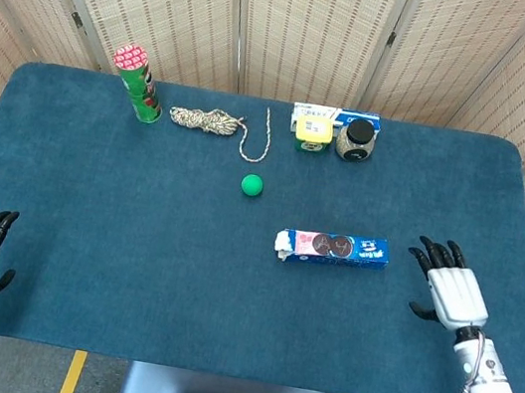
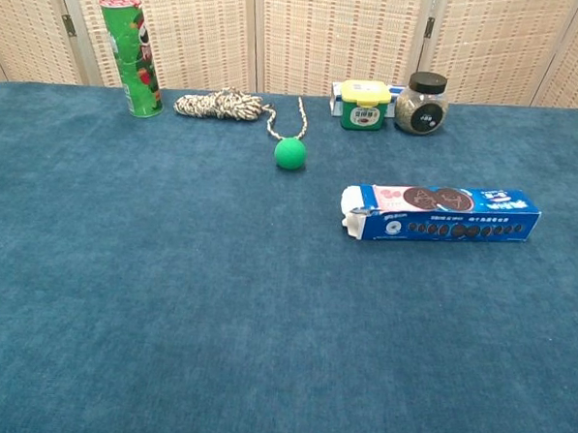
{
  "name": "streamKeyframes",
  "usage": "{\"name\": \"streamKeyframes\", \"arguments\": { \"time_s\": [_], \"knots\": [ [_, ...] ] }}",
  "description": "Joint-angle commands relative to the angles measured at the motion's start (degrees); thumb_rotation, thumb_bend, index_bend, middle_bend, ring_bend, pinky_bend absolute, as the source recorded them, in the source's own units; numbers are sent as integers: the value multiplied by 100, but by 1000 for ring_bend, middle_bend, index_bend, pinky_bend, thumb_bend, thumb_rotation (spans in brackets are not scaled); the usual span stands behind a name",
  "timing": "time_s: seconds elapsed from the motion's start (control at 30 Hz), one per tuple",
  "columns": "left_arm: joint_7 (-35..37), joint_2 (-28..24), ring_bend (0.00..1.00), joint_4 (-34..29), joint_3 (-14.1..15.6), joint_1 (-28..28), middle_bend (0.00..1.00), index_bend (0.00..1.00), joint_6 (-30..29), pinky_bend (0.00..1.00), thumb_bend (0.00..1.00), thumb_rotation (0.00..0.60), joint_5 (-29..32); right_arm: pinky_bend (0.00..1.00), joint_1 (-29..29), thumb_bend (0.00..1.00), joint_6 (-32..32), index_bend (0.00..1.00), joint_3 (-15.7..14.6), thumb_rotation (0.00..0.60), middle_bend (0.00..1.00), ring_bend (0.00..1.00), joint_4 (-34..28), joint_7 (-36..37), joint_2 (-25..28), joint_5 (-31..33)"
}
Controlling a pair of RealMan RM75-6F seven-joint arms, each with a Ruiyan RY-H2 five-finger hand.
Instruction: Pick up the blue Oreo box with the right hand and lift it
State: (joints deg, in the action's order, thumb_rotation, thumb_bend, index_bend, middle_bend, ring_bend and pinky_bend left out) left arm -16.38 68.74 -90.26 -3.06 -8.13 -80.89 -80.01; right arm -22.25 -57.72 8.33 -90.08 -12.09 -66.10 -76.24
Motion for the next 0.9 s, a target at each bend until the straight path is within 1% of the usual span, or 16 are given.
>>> {"name": "streamKeyframes", "arguments": {
  "time_s": [0.03, 0.13, 0.3, 0.57, 0.67, 0.9],
  "knots": [
    [2, -4, 87, -1, 10, 2, 134, 62, -3, 48, 295, 600, -13, 57, -505, 231, 609, 207, 212, 600, 122, 129, 346, -86, -186, 405],
    [11, -10, 89, 1, 8, -1, 134, 62, 8, 48, 296, 600, -1, 57, -795, 230, 980, 232, 281, 600, 129, 135, 589, -141, -336, 691],
    [41, -20, 91, -6, 10, 3, 134, 62, 0, 48, 295, 600, -9, 64, -1142, 231, 1357, 242, 289, 600, 130, 136, 967, -358, -615, 1098],
    [70, -31, 91, -5, 22, 2, 134, 62, 9, 49, 296, 600, -20, 65, -1434, 231, 1588, 242, 196, 600, 130, 137, 1278, -539, -954, 1481],
    [79, -36, 91, -6, 24, 3, 134, 62, 9, 48, 296, 600, -24, 68, -1461, 231, 1598, 245, 176, 600, 130, 140, 1326, -564, -991, 1521],
    [87, -41, 91, -5, 28, 8, 134, 58, 3, 48, 296, 600, -25, 72, -1659, 231, 1759, 284, 95, 600, 139, 148, 1732, -684, -1256, 1832]
  ]
}}
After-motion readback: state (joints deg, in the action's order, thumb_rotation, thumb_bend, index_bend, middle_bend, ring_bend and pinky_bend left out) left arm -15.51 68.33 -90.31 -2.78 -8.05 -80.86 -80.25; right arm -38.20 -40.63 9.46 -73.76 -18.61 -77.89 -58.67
